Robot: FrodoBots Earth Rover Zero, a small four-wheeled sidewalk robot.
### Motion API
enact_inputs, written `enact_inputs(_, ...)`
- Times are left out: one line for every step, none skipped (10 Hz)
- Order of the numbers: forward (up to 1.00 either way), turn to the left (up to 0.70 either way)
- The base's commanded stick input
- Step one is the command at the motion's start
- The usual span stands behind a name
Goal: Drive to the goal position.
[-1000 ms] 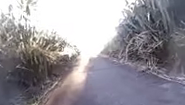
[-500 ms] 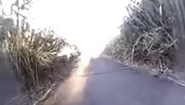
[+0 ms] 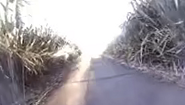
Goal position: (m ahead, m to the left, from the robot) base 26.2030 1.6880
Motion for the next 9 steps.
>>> enact_inputs(0.85, 0.00)
enact_inputs(0.85, 0.00)
enact_inputs(0.85, 0.00)
enact_inputs(0.85, 0.00)
enact_inputs(0.85, 0.00)
enact_inputs(0.85, 0.00)
enact_inputs(0.85, 0.00)
enact_inputs(0.85, 0.00)
enact_inputs(0.85, 0.00)
